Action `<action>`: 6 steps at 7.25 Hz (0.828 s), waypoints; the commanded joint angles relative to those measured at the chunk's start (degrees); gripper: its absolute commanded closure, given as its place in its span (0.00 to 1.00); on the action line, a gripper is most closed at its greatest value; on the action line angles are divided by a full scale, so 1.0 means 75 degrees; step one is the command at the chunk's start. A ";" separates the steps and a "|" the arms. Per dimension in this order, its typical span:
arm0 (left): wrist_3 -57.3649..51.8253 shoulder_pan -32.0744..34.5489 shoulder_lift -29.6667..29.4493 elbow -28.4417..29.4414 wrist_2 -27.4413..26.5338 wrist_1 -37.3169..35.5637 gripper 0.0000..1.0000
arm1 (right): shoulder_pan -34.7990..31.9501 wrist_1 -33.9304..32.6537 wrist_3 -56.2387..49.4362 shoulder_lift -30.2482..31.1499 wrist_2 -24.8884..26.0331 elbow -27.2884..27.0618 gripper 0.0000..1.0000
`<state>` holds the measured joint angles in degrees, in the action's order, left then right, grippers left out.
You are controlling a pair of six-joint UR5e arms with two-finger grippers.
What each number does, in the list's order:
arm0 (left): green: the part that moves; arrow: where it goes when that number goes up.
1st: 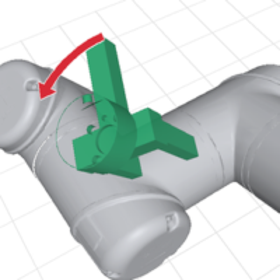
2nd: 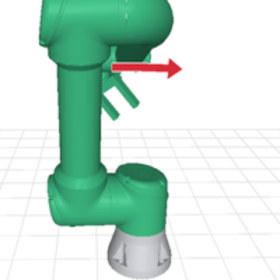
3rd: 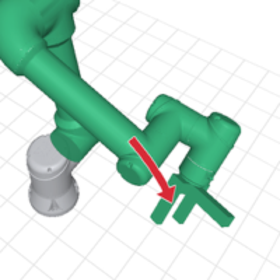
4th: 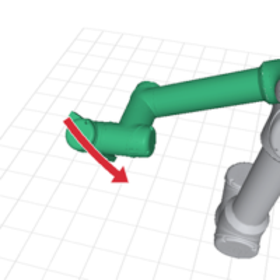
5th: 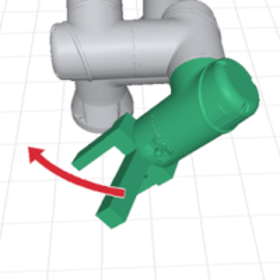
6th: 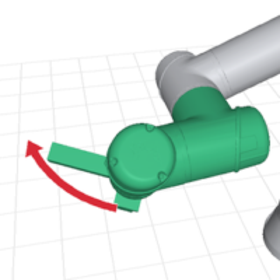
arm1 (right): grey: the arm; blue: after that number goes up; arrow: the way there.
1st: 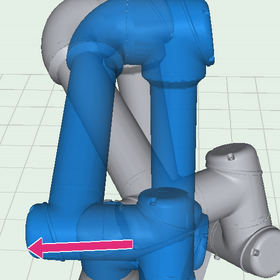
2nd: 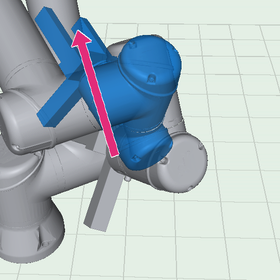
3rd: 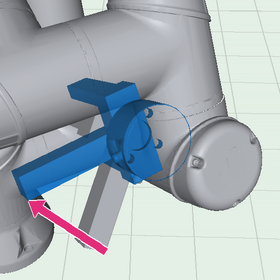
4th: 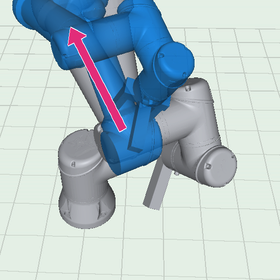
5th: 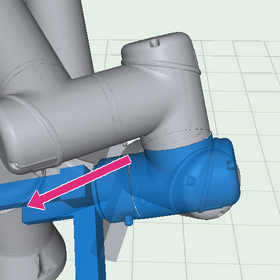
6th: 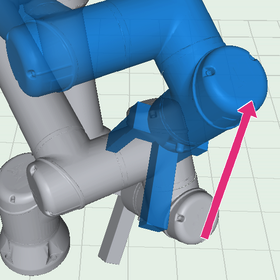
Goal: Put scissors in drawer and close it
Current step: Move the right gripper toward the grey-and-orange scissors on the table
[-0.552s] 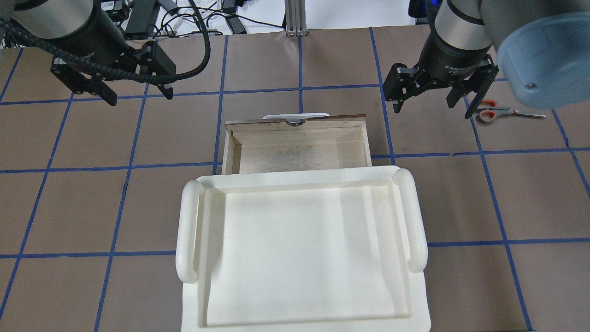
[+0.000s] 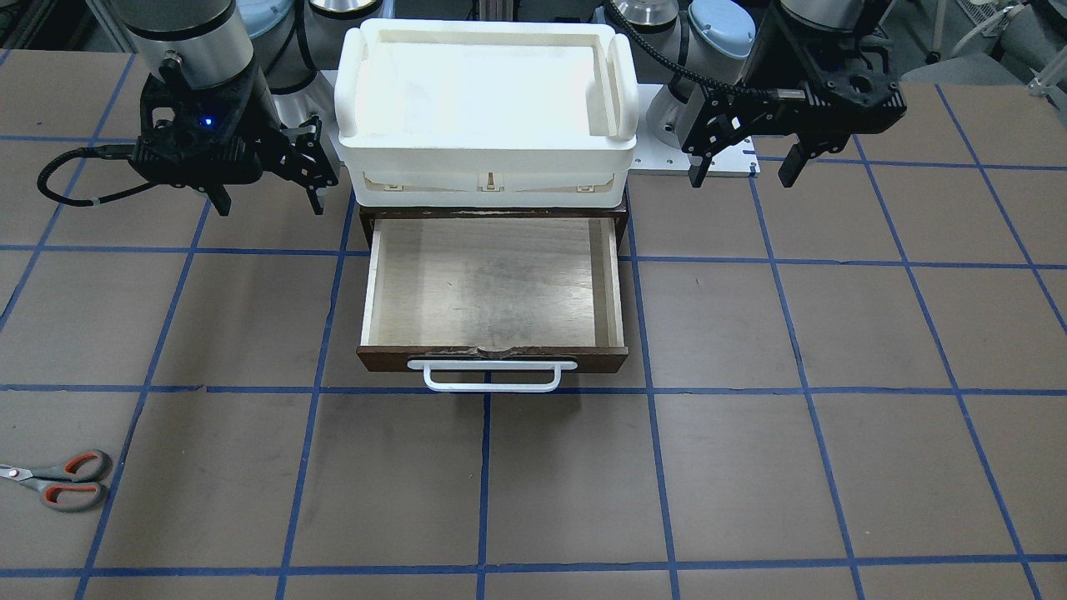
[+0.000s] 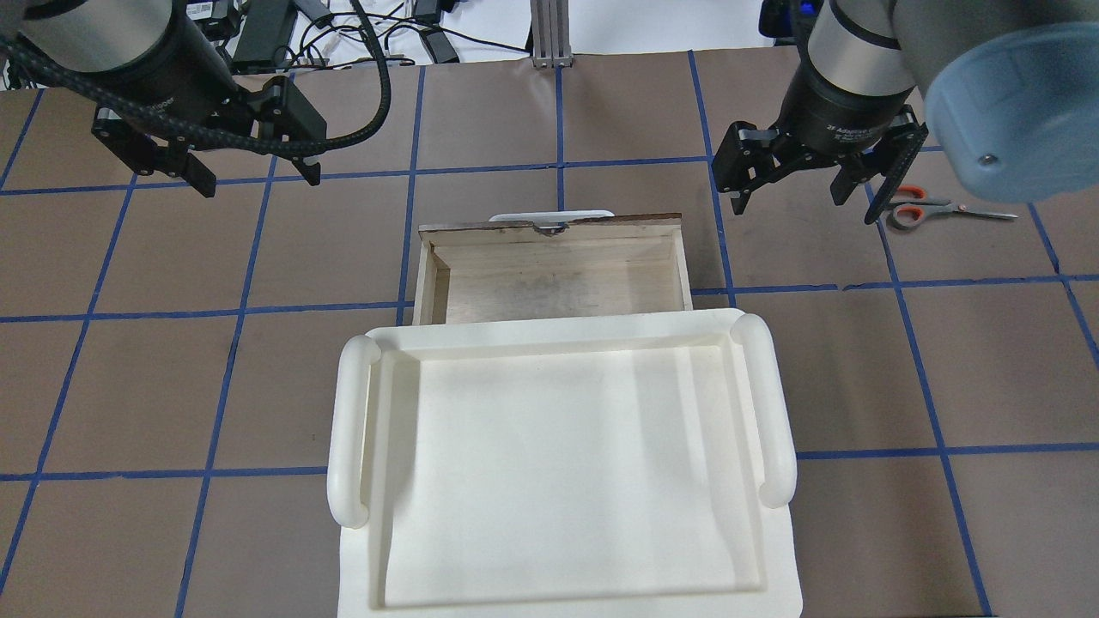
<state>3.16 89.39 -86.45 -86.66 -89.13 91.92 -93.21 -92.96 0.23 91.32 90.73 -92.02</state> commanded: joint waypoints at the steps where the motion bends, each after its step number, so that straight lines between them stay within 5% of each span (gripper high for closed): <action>1: 0.0000 0.0000 0.0019 0.0000 -0.0022 0.0037 0.00 | 0.0123 -0.0143 -0.1412 -0.0035 -0.0085 0.0012 0.00; 4: 0.0000 0.0000 0.0008 -0.0012 -0.0022 0.0049 0.00 | 0.1851 -0.0413 -0.5516 -0.0269 -0.0085 0.0012 0.00; 6: -0.0012 0.0000 -0.0004 -0.0012 -0.0022 0.0049 0.00 | 0.2943 -0.1554 -0.8806 -0.0828 -0.0004 0.0023 0.00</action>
<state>3.14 89.39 -86.41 -86.75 -89.19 92.29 -76.27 -99.48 -52.26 87.75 90.32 -91.87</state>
